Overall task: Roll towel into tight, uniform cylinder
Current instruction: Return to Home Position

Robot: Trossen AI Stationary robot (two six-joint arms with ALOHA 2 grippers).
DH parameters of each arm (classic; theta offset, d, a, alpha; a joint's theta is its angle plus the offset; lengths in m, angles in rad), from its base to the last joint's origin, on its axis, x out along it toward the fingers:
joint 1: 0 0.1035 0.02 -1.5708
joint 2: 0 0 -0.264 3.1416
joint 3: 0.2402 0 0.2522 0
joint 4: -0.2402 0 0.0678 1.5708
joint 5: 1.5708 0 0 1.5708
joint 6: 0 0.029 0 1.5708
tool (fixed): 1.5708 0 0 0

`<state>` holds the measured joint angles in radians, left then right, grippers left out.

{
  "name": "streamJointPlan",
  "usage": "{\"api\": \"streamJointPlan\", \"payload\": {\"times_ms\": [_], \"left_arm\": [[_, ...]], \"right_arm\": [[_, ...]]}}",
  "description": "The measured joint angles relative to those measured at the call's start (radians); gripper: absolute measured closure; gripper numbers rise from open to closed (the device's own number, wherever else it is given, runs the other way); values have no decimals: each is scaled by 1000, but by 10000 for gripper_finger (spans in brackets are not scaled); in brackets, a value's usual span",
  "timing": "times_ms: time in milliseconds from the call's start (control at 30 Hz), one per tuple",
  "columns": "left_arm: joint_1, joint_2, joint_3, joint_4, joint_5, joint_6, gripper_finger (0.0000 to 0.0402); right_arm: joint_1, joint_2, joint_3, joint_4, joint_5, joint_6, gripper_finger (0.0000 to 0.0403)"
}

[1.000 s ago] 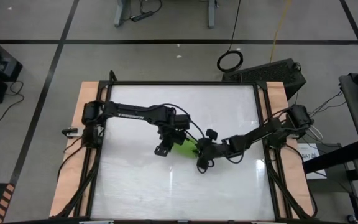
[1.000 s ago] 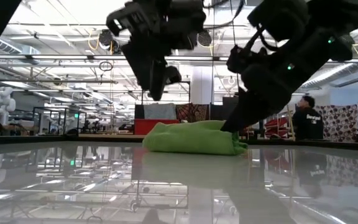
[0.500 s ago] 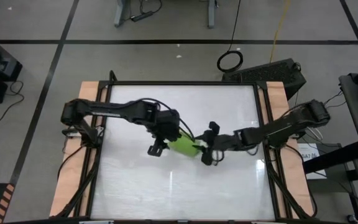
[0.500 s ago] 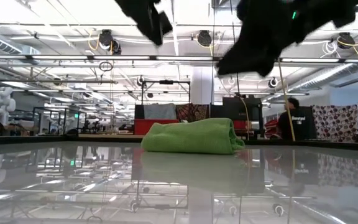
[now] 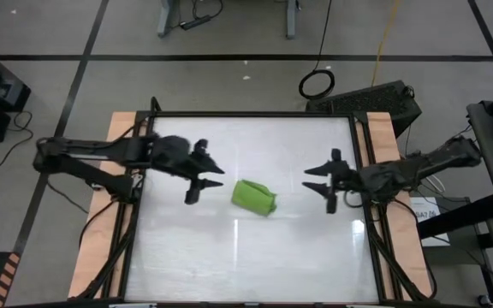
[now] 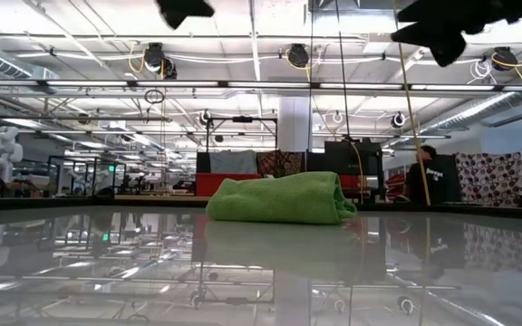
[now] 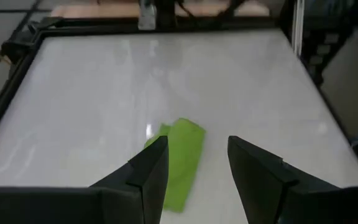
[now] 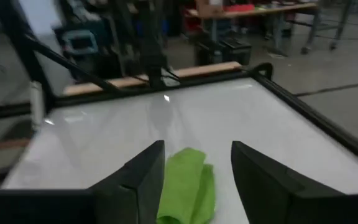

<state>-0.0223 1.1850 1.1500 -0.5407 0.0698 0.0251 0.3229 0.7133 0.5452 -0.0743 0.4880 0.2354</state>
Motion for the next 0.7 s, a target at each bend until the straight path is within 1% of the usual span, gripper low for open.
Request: {"api": "streamJointPlan", "payload": {"times_ms": [100, 233, 300, 467, 533, 700], "left_arm": [[0, -124, -199, 190, -5, -91, 230], [0, -259, -446, 448, -35, -195, 230], [0, -307, -548, 529, -60, -236, 230], [-5, -382, -753, 668, -105, -326, 230], [-15, -398, -819, 734, -135, -333, 230], [-26, -418, -979, 933, -213, -333, 230]], "right_arm": [[0, -124, -88, 22, -46, 10, 237], [0, -268, -205, 87, -46, 7, 246], [0, -329, -268, 128, -42, 11, 249], [0, -446, -408, 189, -40, 57, 255], [0, -475, -447, 190, -39, 72, 257], [0, -521, -511, 208, -23, 17, 257]]}}
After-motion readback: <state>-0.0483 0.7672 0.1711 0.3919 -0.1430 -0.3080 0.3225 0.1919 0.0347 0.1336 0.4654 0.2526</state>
